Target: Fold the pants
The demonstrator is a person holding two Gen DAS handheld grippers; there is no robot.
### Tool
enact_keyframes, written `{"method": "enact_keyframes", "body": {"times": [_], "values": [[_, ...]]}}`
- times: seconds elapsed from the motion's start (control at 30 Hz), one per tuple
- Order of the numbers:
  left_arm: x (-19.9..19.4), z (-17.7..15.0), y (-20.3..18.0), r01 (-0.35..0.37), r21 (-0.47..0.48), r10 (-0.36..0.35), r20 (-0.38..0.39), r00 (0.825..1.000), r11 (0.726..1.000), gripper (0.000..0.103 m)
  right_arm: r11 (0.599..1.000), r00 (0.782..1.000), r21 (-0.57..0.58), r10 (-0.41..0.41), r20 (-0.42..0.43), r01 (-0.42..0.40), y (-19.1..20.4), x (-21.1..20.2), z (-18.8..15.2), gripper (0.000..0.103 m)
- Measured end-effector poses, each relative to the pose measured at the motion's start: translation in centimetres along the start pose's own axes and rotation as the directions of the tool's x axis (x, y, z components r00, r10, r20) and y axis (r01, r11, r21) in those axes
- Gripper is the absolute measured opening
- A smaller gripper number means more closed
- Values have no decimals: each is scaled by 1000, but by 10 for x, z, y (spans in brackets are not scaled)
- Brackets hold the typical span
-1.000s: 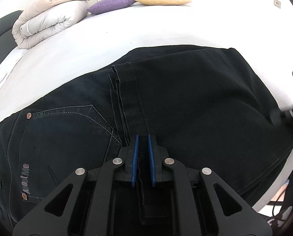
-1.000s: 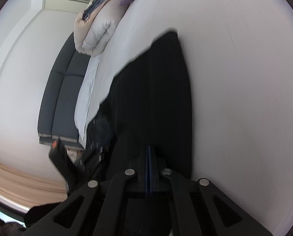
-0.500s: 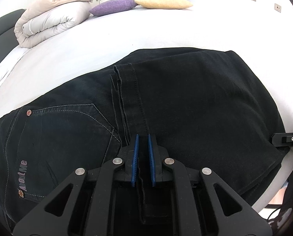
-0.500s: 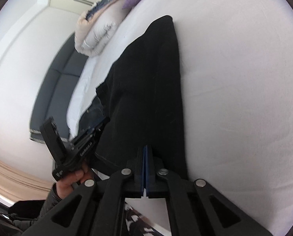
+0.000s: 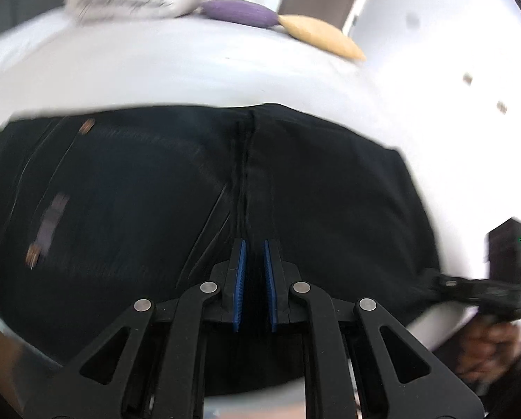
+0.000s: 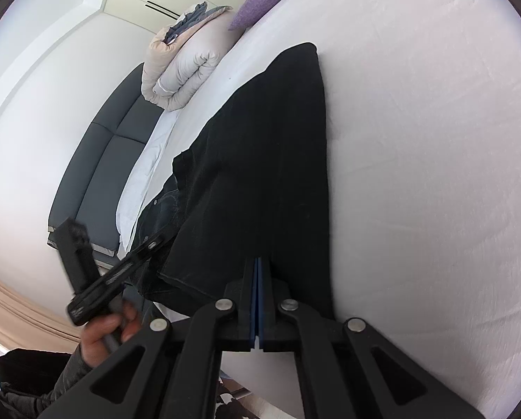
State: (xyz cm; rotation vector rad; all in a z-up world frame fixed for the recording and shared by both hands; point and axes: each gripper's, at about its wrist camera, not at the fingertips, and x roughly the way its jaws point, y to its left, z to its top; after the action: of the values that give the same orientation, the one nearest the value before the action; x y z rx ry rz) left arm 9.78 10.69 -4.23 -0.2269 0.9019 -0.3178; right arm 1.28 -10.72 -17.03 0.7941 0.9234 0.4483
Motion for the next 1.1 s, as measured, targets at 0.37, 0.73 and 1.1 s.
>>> {"method": "enact_keyframes", "body": {"times": [0.37,0.73,1.1], "values": [[-95,-49,112,157,-479,-41,245,969,863,79,999,996,-41,21,84,-18,7,-9,-5,9],[-114,-83,175,343,-672,-63,404,912,656,79,986,986,-135,117,117,-101,26,-14,-13,68],[-102,-102,236,325,-744,-59,360,931,585,79,988,985,-106,127,114,-115,21,-17,-12,68]]}}
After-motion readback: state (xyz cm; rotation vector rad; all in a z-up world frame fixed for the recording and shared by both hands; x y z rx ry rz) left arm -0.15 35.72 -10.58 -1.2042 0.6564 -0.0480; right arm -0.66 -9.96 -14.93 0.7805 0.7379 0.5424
